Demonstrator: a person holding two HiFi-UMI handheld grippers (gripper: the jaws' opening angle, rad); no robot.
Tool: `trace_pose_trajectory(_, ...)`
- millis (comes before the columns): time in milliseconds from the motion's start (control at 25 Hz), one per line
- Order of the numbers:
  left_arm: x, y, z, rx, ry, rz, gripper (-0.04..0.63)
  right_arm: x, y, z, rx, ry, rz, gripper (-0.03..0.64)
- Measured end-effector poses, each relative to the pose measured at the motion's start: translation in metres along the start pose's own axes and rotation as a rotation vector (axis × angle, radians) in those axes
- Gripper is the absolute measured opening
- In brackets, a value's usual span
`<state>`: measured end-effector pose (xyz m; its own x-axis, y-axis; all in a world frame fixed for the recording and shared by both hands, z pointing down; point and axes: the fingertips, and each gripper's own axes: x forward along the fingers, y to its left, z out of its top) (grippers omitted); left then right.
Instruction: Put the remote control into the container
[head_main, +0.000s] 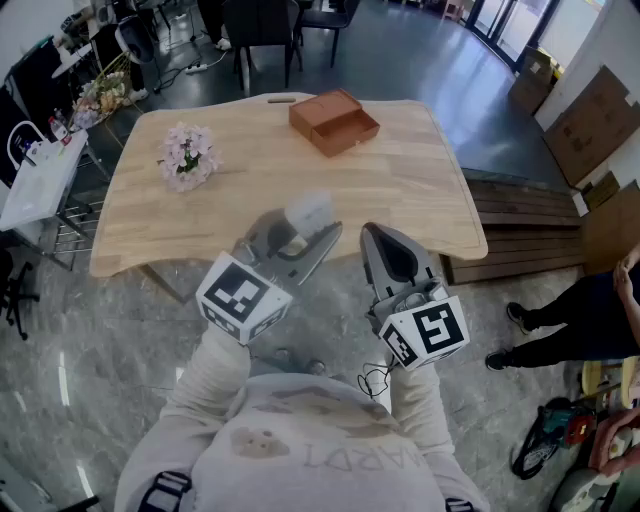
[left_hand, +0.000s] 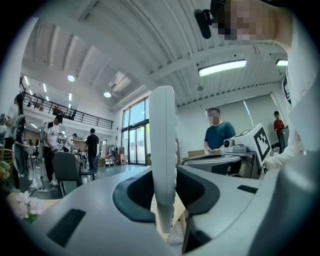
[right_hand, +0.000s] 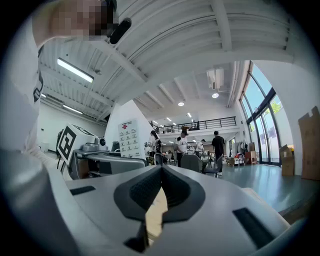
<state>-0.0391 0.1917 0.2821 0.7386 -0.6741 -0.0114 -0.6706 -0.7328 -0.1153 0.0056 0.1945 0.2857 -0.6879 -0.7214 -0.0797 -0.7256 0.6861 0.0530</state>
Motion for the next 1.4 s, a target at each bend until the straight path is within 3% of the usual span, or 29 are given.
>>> trace_pose_trajectory(640, 0.000, 0.017, -0.005, -0.004, 0.019, 0.020, 0.109, 0.014, -0.001, -0.007, 0.015, 0.007, 0.020, 0.016)
trace_pose_trajectory(880, 0.007, 0.020, -0.008, 0.002, 0.028, 0.033, 0.109, 0.008, -0.001, -0.004, 0.085, -0.020, 0.066, 0.017)
trace_pose_trajectory(1400, 0.044, 0.039, -0.032, 0.000, 0.083, 0.043, 0.109, -0.008, -0.011, -0.006, 0.066, -0.057, 0.064, 0.017)
